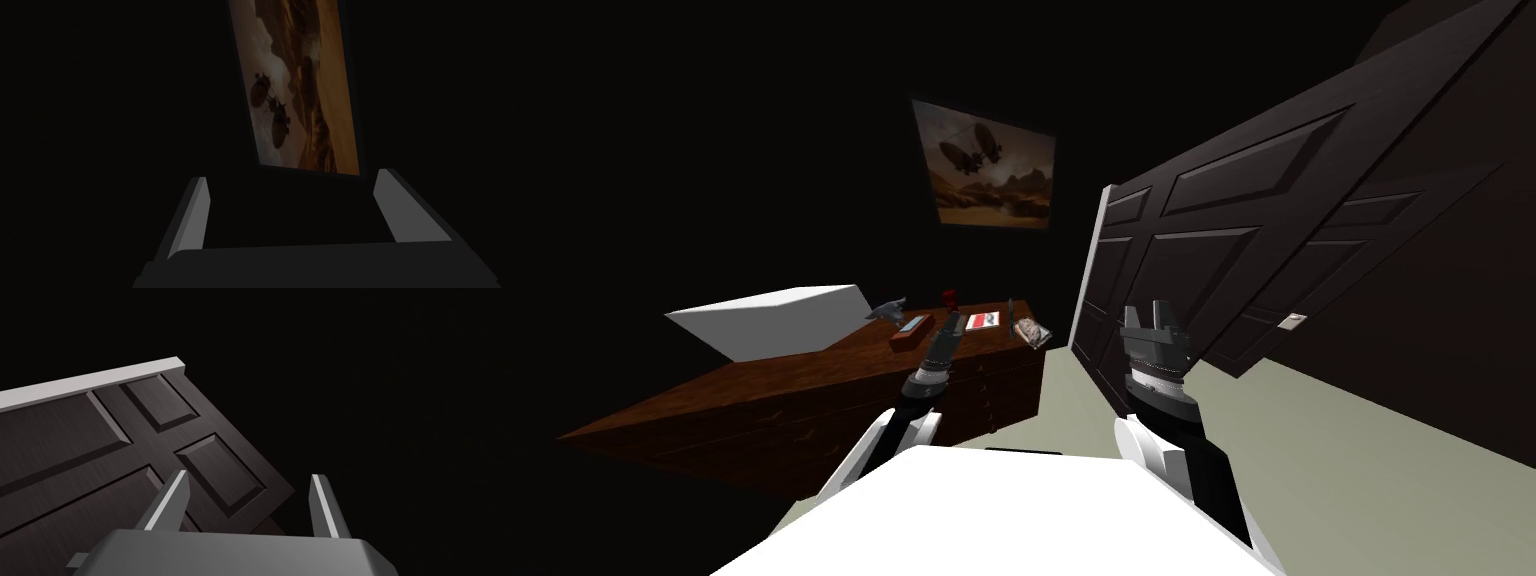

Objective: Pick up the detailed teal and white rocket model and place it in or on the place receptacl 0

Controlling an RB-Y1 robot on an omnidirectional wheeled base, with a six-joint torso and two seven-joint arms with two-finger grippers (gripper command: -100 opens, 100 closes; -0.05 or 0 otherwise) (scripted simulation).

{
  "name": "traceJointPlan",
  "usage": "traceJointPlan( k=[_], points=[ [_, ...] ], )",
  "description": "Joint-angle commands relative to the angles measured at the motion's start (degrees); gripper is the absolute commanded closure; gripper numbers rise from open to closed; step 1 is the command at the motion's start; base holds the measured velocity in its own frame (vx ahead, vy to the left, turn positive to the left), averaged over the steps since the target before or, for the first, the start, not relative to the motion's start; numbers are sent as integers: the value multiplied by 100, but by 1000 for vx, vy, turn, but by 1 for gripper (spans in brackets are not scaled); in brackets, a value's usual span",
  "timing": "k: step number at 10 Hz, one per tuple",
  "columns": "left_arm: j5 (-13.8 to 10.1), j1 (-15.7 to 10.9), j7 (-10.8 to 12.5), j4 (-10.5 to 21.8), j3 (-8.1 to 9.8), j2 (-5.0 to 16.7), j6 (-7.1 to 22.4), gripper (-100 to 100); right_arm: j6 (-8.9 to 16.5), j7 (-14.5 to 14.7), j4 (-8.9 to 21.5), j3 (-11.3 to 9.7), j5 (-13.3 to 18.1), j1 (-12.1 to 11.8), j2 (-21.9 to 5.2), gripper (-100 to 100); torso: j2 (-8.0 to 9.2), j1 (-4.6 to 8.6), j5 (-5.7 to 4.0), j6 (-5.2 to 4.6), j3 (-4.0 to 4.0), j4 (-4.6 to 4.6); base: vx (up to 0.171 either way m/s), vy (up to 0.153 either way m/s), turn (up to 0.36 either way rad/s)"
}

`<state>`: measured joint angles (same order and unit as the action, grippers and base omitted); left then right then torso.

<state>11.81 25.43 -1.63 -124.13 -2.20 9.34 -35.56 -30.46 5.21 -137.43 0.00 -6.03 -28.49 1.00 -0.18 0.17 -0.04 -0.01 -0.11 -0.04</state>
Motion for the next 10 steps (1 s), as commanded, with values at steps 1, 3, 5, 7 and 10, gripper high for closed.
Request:
traceJointPlan(
  k=[1, 3, 5, 7, 10],
  points=[
    [160, -37, -97, 113, 5, 121, 44, -100, 0, 0, 0, 0, 0, 0, 0, 0, 0, 0, 0, 0, 0, 0, 41, -36, -49],
    [425, -152, -246, 363, 22, 310, 106, -100, 0, 0, 0, 0, 0, 0, 0, 0, 0, -1, 0, -1, 0, 0, 43, -41, -103],
    [669, -258, -384, 596, 38, 503, 164, -100, 0, 0, 0, 0, 0, 0, 0, 0, 0, -4, 1, 0, 0, 0, 45, -33, -95],
    [821, -325, -470, 742, 48, 630, 200, -100, 0, 0, 0, 0, 0, 0, 0, 0, 3, -6, 1, 2, 1, 0, 32, -29, -46],
    [1117, -454, -637, 1026, 67, 917, 270, -100, 0, 0, 0, 0, 0, 0, 0, 0, 4, -3, 0, 1, 2, 1, 36, -34, -78]
  ],
)
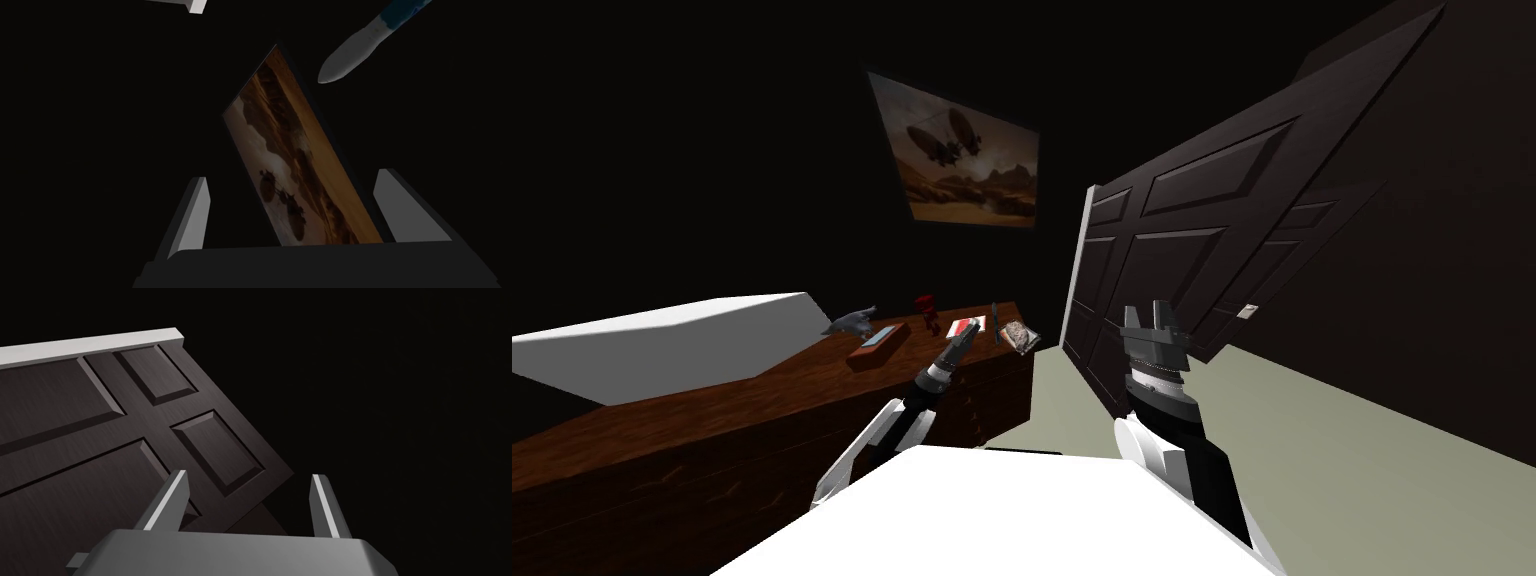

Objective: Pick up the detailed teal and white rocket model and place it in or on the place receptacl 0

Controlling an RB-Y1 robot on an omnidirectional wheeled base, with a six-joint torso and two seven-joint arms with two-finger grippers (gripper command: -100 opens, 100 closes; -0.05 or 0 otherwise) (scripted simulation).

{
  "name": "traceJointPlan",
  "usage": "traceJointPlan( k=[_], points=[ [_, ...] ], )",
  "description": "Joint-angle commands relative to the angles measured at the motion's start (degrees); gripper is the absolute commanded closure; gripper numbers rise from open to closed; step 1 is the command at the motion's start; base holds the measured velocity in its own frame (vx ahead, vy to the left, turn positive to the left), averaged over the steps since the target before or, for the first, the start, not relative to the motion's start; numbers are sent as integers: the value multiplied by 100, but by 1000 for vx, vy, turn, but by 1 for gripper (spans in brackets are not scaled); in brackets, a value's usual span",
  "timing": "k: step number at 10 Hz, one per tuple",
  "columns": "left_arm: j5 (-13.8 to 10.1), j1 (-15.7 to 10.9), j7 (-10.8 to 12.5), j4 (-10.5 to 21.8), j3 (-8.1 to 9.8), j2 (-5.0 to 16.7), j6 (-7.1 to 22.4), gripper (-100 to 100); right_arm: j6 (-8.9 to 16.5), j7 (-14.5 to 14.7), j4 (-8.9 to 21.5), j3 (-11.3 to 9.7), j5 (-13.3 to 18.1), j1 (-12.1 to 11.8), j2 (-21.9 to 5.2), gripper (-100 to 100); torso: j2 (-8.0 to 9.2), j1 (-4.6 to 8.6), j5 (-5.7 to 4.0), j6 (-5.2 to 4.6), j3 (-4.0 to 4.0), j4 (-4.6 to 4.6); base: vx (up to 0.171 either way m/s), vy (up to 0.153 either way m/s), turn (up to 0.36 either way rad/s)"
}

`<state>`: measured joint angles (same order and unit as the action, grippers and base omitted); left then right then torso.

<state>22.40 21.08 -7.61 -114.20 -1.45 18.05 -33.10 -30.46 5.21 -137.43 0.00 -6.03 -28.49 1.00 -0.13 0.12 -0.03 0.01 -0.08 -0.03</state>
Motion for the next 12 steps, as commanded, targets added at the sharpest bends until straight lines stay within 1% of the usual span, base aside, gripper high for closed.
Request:
traceJointPlan(
  k=[1, 4, 12],
  points=[
    [213, -86, -126, 181, 2, 223, 61, -100, 0, 0, 0, 0, 0, 0, 0, 0, 0, 0, 0, 0, 0, 0, 43, -25, -94],
    [464, -197, -268, 424, 18, 543, 121, -100, 0, 0, 0, 0, 0, 0, 0, 0, 0, 0, 0, 0, 0, 0, 36, -30, -68],
    [1203, -523, -686, 1148, 66, 1548, 301, -100, 0, 0, 0, 0, 0, 0, 0, 0, 1, 0, 0, 2, 1, 0, 37, -26, -68]
  ],
)
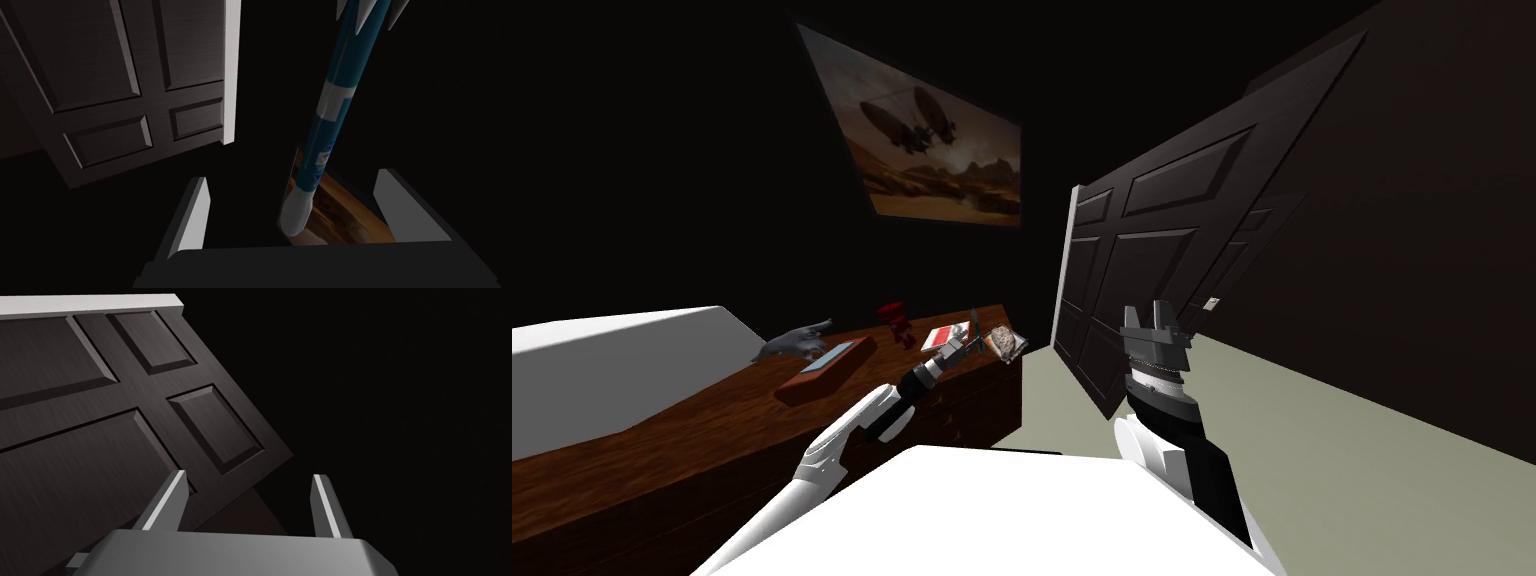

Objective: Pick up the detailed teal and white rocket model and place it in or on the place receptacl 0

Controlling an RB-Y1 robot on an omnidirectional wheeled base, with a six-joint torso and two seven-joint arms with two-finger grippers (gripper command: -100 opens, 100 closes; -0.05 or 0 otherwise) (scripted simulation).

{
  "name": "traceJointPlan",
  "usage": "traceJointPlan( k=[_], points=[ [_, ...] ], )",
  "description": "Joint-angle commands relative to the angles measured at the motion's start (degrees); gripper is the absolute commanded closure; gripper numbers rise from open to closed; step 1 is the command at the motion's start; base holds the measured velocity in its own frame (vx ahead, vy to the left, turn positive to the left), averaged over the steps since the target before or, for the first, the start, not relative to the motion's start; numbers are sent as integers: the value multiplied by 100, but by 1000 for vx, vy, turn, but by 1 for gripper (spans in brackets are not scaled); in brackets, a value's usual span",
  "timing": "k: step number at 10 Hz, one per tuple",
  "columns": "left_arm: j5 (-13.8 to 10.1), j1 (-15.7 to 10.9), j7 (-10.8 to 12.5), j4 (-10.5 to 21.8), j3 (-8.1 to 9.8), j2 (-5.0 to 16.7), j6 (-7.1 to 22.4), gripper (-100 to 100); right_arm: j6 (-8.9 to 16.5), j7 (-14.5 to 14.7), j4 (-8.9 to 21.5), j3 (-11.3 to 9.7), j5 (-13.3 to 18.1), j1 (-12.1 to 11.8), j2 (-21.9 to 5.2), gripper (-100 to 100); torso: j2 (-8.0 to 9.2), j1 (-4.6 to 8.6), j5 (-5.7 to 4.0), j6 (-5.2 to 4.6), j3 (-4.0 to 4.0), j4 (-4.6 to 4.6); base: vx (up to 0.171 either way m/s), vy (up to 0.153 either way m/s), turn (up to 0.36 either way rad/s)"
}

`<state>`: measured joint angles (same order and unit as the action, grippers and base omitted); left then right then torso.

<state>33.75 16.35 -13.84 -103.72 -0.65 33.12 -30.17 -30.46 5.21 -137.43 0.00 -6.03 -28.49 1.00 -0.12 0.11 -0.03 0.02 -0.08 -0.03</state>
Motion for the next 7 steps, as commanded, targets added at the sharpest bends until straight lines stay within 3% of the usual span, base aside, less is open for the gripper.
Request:
traceJointPlan(
  k=[1, 3, 4, 5, 6, 7],
  points=[
    [149, -86, -109, 180, -8, 141, 28, -100, 0, 0, 0, 0, 0, 0, 0, 0, 0, 0, 0, 0, 0, 0, 43, -23, -67],
    [388, -192, -244, 417, 7, 415, 87, -100, 0, 0, 0, 0, 0, 0, 0, 0, -3, 0, 0, -1, -2, -1, 39, -27, -86],
    [322, -190, -183, 350, -7, 353, 90, -100, 0, 0, 0, 0, 0, 0, 0, 0, -1, 1, 0, 0, -1, 0, 15, -10, -13],
    [333, -196, -194, 362, -5, 366, 98, 0, 0, 0, 0, 0, 0, 0, 0, 0, 7, -3, 1, 2, 4, 1, 0, 0, 0],
    [309, -293, -125, 424, 50, 415, 225, -100, 0, 0, 0, 0, 0, 0, 0, 0, 12, -6, 2, 2, 7, 2, 9, -33, -179],
    [319, -238, -167, 393, 28, 389, 149, -100, 0, 0, 0, 0, 0, 1, 0, 0, 12, 3, 0, -3, 7, 3, 6, -16, -45]
  ],
)
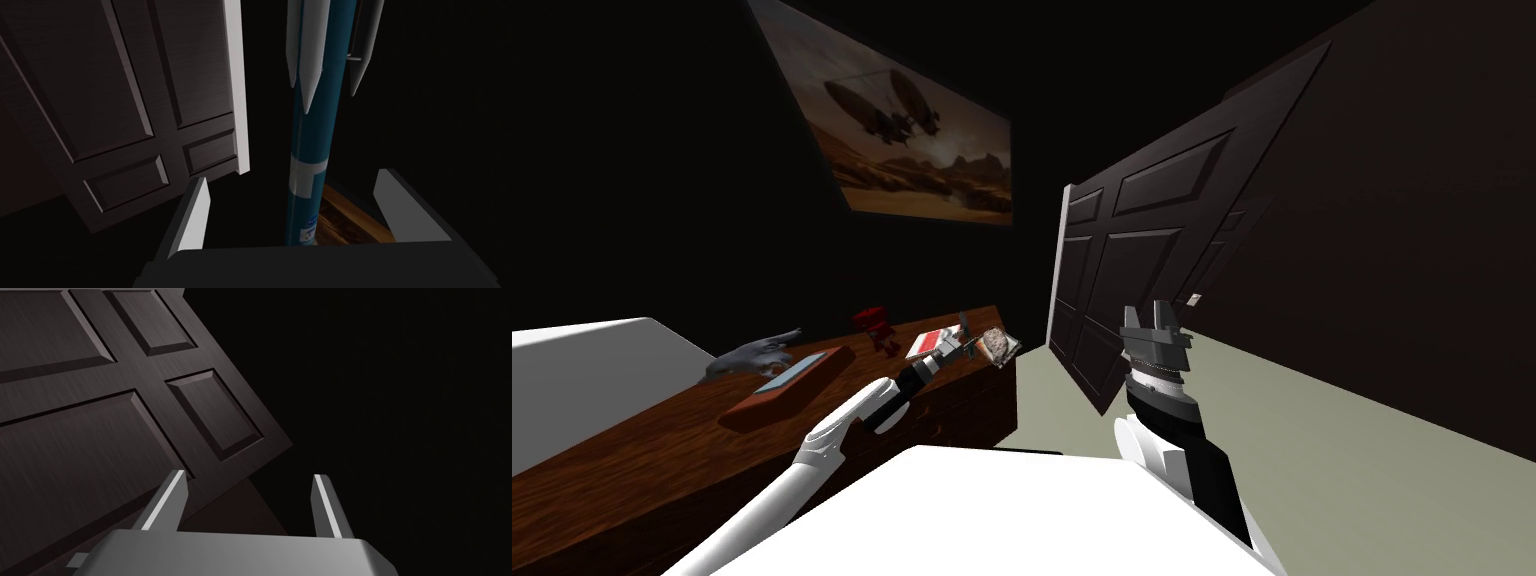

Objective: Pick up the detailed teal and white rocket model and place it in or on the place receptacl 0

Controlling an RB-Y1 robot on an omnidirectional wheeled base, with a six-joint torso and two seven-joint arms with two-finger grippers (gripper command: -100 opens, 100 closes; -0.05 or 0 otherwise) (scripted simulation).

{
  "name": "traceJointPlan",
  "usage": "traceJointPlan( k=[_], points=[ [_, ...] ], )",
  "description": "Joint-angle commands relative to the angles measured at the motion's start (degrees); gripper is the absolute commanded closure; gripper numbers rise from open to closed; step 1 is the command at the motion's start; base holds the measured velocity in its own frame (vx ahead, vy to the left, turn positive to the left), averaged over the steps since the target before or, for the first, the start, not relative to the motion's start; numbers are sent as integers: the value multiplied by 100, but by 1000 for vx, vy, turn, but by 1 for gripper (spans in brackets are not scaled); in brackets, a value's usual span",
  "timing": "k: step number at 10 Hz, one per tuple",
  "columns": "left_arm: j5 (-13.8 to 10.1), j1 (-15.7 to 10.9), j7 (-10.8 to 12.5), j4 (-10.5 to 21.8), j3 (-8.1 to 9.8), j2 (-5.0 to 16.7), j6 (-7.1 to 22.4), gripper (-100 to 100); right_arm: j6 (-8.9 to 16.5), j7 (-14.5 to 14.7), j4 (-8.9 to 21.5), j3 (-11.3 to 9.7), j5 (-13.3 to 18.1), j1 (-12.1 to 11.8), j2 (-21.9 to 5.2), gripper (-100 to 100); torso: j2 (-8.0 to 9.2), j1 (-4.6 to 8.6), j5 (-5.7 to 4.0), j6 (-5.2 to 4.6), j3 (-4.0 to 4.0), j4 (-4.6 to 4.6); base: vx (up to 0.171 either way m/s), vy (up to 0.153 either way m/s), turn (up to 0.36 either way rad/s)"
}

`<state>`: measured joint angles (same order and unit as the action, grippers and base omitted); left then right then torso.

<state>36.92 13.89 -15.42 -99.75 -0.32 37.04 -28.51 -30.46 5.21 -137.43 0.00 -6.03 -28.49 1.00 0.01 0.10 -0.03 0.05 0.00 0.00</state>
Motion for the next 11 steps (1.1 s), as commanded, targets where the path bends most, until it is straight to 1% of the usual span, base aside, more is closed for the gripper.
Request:
traceJointPlan(
  k=[1, 5, 6, 7, 8, 9, 10, 11],
  points=[
    [0, 0, 0, 0, 0, 0, 0, 100, 0, 0, 0, 0, 0, 0, 0, 0, 0, 0, 0, 0, 0, 0, 0, 0, 0],
    [3, -2, -6, -2, 2, 2, -1, 100, 0, 0, 0, 0, 0, 0, 0, 0, 3, -8, 5, -1, 1, -1, 0, 0, 0],
    [2, -1, -5, -2, 2, 2, -1, 0, 0, 0, 0, 0, 0, 0, 0, 0, 3, -8, 4, -1, 1, -1, 0, 0, 0],
    [2, -1, -5, -2, 2, 2, -1, 100, 0, 0, 0, 0, 0, 0, 0, 0, 3, -7, 4, -1, 1, -1, 0, 0, 0],
    [2, -1, -5, -1, 1, 2, -1, 0, 0, 0, 0, 0, 0, 0, 0, 0, 3, -7, 4, -1, 2, 0, 0, 0, 0],
    [18, -136, 121, -56, 159, -72, -18, 100, 0, 0, 0, 0, 0, 0, 0, 0, 4, -7, 3, -1, 2, 0, -64, 10, -77],
    [23, -194, 203, -89, 249, -43, -32, 100, 0, 0, 0, 0, 0, 1, 0, 0, 21, -7, 1, -5, 13, 7, -96, 21, -136],
    [14, -251, 308, -114, 348, 41, -54, 100, 0, 0, 0, 0, 0, 2, 0, 0, 37, -8, 1, -6, 23, 11, -98, 57, -184]
  ],
)
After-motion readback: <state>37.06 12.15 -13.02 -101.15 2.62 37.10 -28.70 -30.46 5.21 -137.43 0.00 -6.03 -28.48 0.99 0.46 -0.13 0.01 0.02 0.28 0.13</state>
